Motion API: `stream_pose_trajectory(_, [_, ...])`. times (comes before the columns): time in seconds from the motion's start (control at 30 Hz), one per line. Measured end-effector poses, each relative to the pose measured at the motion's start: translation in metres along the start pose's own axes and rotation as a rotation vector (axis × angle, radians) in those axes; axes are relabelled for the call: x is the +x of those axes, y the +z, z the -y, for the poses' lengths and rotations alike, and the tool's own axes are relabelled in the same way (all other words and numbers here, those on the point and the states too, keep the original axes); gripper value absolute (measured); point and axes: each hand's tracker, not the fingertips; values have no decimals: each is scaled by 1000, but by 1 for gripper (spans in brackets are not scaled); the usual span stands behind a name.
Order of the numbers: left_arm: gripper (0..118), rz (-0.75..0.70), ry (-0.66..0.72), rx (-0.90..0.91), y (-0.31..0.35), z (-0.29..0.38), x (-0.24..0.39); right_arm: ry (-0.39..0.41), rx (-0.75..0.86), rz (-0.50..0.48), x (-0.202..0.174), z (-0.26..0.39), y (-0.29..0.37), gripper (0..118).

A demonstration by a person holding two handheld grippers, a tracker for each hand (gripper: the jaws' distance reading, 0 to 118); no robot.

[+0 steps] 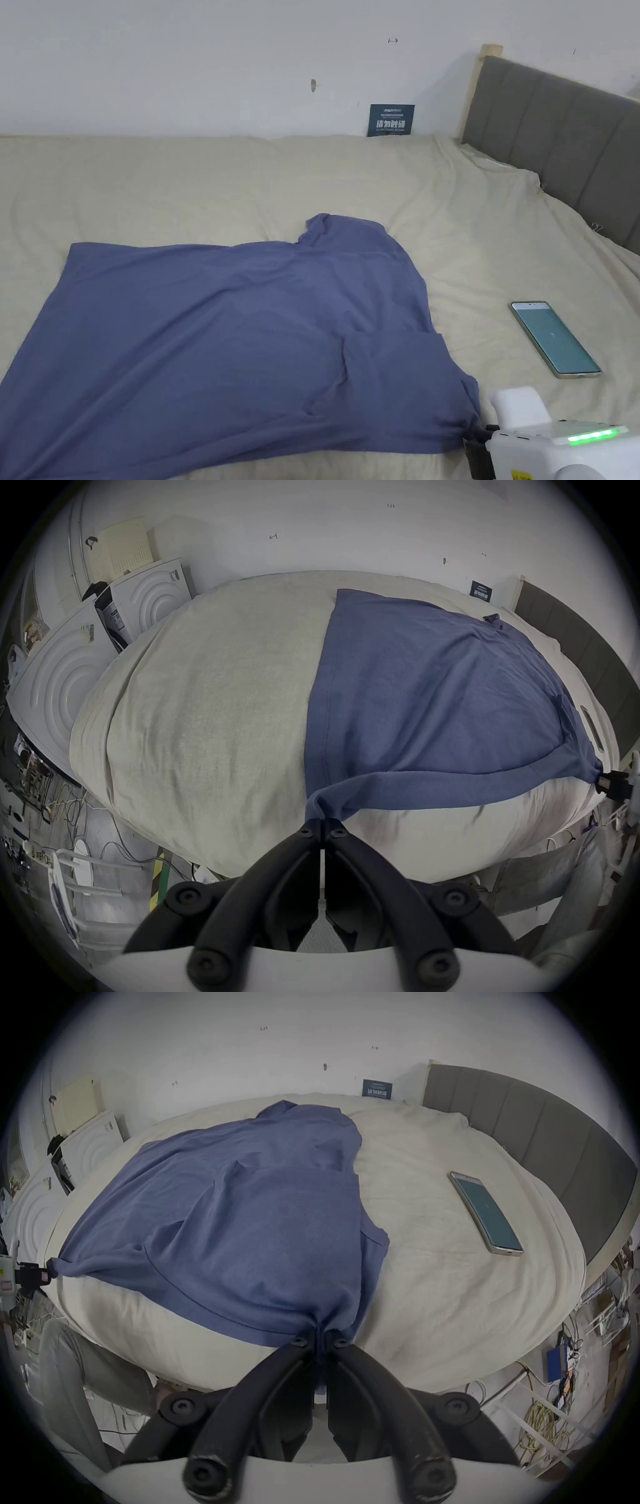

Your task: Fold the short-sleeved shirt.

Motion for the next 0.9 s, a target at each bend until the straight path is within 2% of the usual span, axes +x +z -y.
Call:
stream_pose_trajectory(0.07, [1,-6,2,-2,1,0,-1,-36,0,-15,3,0,2,5])
stream_pose_trajectory(0.33, [1,1,-6,28,5,-21,-2,-57,41,-45,8,-18,13,5])
stream_pose_trajectory(0.43, [1,-9,-15,48,-1,-42,2,-98,66,-76,13,-39,11,5])
stream_pose_trajectory(0.7, [1,76,9,112,-21,-121,-1,-128,103,-118,18,-99,-7,5])
stream_pose_trajectory(0.9, [1,18,40,91,-58,-169,-14,-204,78,-119,32,-139,-43,5])
